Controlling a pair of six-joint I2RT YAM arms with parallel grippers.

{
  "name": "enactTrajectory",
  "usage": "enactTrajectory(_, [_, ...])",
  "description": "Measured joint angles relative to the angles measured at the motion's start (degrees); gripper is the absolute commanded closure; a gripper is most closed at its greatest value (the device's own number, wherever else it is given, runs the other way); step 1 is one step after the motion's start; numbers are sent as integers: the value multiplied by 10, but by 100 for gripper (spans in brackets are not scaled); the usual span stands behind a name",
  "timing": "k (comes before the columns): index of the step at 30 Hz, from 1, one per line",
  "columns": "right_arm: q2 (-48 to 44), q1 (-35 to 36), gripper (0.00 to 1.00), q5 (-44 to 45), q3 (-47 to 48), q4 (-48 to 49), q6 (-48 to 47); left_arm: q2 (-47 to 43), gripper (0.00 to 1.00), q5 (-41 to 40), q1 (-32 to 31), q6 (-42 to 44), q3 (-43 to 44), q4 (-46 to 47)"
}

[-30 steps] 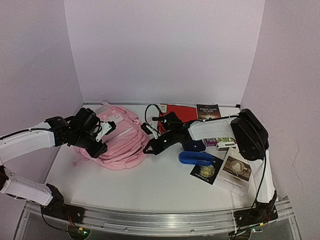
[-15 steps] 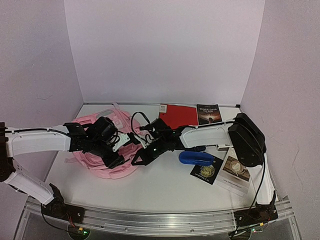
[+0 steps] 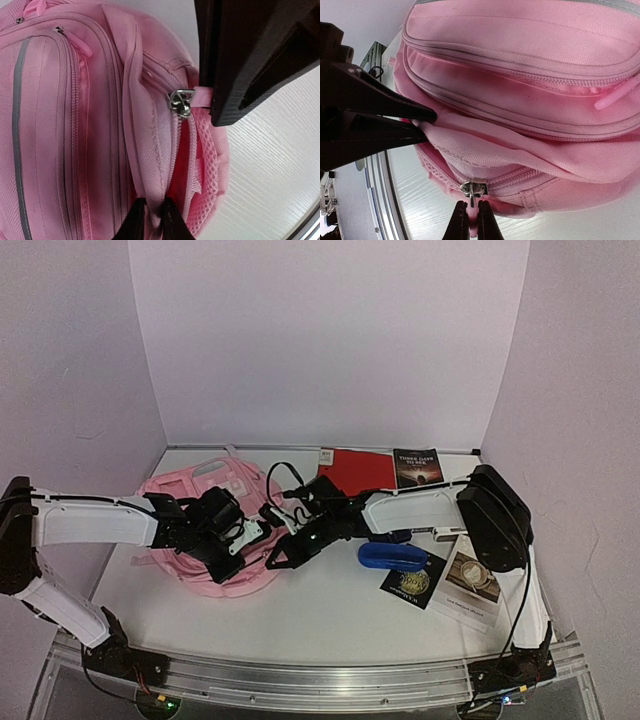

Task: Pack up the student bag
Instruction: Unzip the student bag at the center of the board.

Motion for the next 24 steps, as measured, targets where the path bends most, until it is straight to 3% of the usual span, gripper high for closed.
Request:
enactTrajectory(5, [0, -1, 100, -6, 0, 0, 12, 9, 50, -8, 0, -7, 0, 8])
enactTrajectory(7, [0, -1, 100, -8, 0, 0, 17, 9, 49, -7, -3, -5, 0, 12])
enactTrajectory(11, [0, 0, 100, -11, 0, 1, 27, 10, 83, -10, -6, -4, 0, 21])
enactTrajectory(14, [0, 0, 100, -13, 0, 5, 28, 15, 95, -20, -6, 2, 1, 23])
enactTrajectory(16, [-1, -3, 100, -14, -2, 8, 25, 10, 99, -24, -6, 3, 1, 21])
enactTrajectory(24, [-17, -51, 100, -9, -27, 6, -37, -80, 100, -50, -10, 7, 7, -36])
